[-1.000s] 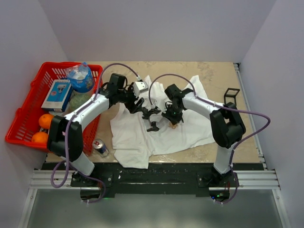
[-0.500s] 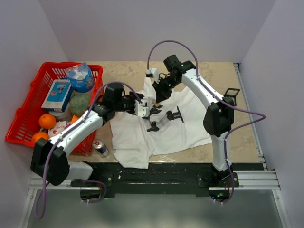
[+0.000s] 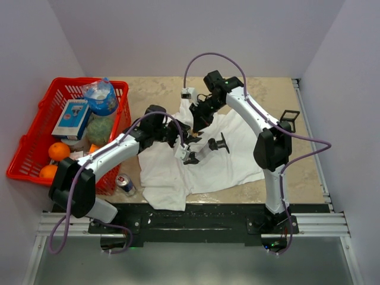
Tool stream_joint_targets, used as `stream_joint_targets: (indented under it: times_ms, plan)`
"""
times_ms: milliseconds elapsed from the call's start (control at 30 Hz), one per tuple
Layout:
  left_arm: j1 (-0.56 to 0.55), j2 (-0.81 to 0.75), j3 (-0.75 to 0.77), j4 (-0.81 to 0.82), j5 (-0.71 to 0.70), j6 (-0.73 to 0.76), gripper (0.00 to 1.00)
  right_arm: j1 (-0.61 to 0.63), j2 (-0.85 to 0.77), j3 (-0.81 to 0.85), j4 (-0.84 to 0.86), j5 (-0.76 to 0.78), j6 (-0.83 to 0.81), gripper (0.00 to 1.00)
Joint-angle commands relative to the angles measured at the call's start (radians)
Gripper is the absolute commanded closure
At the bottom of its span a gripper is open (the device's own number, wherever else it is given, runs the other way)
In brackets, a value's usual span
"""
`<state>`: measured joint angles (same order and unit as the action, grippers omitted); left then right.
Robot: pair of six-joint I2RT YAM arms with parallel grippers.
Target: Remove the brooch from the garment
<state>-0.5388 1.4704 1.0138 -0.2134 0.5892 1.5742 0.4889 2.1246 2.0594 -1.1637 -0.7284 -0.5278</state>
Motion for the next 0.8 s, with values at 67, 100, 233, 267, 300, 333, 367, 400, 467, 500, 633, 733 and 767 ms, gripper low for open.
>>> stream_joint_targets:
  times_ms: [67,100,233,267,300,333,367,400,467,500,633,733,767]
  plan:
    - [-0.009,0.028,0.045,0.049,0.066,0.113,0.64,0.0,-0.049,-0.002,-0.017,-0.042,0.017,1.0]
    - [-0.009,0.036,0.049,0.048,0.072,0.118,0.66,0.0,-0.049,-0.004,-0.016,-0.043,0.017,1.0]
    - [-0.012,0.051,0.063,0.034,0.078,0.13,0.73,0.0,-0.046,-0.001,-0.014,-0.042,0.02,1.0]
    - [-0.012,0.054,0.066,0.032,0.078,0.132,0.74,0.002,-0.045,0.001,-0.014,-0.042,0.02,1.0]
    - [-0.01,0.056,0.068,0.032,0.077,0.133,0.76,0.0,-0.045,0.001,-0.016,-0.042,0.02,1.0]
    - [-0.012,0.059,0.069,0.032,0.075,0.133,0.78,0.002,-0.043,0.002,-0.017,-0.043,0.02,1.0]
    - [-0.012,0.065,0.072,0.029,0.074,0.135,0.8,0.0,-0.043,0.004,-0.014,-0.043,0.02,1.0]
    - [-0.012,0.067,0.075,0.028,0.067,0.139,0.83,0.0,-0.04,0.005,-0.016,-0.045,0.02,1.0]
    - [-0.012,0.074,0.08,0.019,0.061,0.139,0.93,0.002,-0.035,0.008,-0.017,-0.045,0.02,1.0]
    - [-0.012,0.074,0.08,0.019,0.06,0.141,1.0,0.0,-0.034,0.008,-0.016,-0.043,0.025,1.0]
    - [-0.012,0.079,0.078,0.022,0.067,0.1,1.0,-0.003,-0.048,0.025,-0.002,0.0,0.038,0.79]
    - [-0.012,0.094,0.098,0.02,0.06,-0.001,1.0,-0.039,-0.093,0.042,0.057,0.061,0.051,0.65]
    - [-0.012,0.111,0.126,0.02,0.054,-0.044,1.0,-0.073,-0.113,0.039,0.087,0.073,0.063,0.63]
